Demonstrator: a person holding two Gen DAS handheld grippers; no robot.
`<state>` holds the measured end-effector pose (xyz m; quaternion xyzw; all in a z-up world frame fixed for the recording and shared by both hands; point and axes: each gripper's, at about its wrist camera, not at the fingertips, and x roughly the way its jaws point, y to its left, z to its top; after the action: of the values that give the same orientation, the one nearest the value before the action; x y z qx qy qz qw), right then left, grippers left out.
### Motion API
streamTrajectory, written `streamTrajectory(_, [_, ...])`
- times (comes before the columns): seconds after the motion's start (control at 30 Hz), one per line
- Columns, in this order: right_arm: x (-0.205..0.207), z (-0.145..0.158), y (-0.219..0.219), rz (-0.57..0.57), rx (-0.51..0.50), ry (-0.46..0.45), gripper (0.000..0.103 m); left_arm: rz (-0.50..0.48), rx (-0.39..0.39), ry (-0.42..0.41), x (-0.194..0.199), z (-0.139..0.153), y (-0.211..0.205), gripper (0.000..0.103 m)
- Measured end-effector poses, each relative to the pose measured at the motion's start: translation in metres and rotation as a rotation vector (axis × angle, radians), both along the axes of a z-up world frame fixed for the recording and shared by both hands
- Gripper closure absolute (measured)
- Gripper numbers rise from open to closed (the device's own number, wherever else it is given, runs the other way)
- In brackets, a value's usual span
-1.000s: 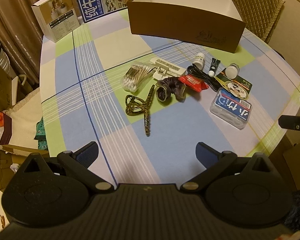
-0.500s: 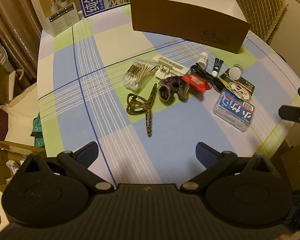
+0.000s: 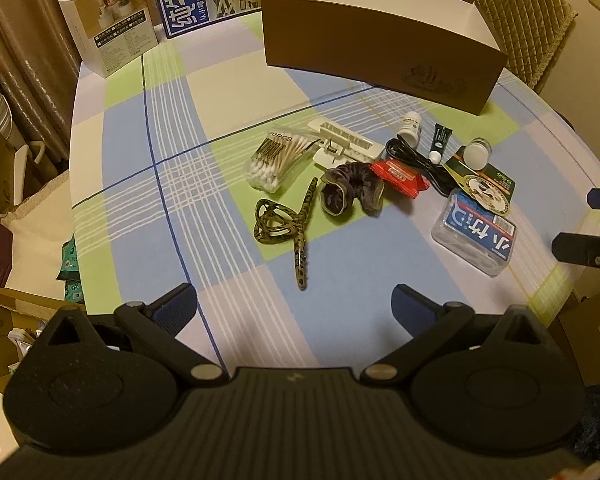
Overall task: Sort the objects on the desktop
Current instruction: 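Move both tools toward the scattered items on the table, then grasp the blue toothpick case with the right tool while the left tool grasps the leopard hair clip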
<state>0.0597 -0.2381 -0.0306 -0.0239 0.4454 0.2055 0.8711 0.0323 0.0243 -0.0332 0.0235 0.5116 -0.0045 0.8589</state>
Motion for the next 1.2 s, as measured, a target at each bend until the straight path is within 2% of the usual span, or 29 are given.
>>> streamTrajectory(0.37, [0.007, -0.006, 0.001, 0.015, -0.013, 0.012, 0.002, -0.001, -0.008, 0.008, 0.009, -0.007, 0.002, 0.001])
streamTrajectory(0.5, [0.012, -0.021, 0.001, 0.054, -0.031, 0.006, 0.002, -0.004, -0.014, 0.01, 0.012, -0.013, 0.005, 0.001])
streamTrajectory(0.57, [0.015, -0.033, 0.001, 0.073, -0.034, 0.008, 0.009, -0.004, -0.015, 0.012, 0.014, -0.016, 0.007, 0.001])
streamTrajectory(0.63, [0.019, -0.044, 0.002, 0.094, -0.043, 0.028, 0.024, -0.01, -0.019, 0.011, 0.016, -0.02, 0.009, 0.001])
streamTrajectory(0.77, [0.027, -0.059, 0.002, 0.12, -0.011, 0.057, 0.031, -0.016, -0.021, 0.012, 0.019, -0.027, 0.012, 0.001])
streamTrajectory(0.93, [0.032, -0.069, 0.006, 0.142, -0.069, 0.044, 0.038, -0.022, -0.03, 0.018, 0.022, -0.034, 0.016, 0.002])
streamTrajectory(1.2, [0.036, -0.081, 0.016, 0.193, -0.107, 0.043, 0.042, -0.039, -0.036, 0.018, 0.028, -0.043, 0.018, 0.004])
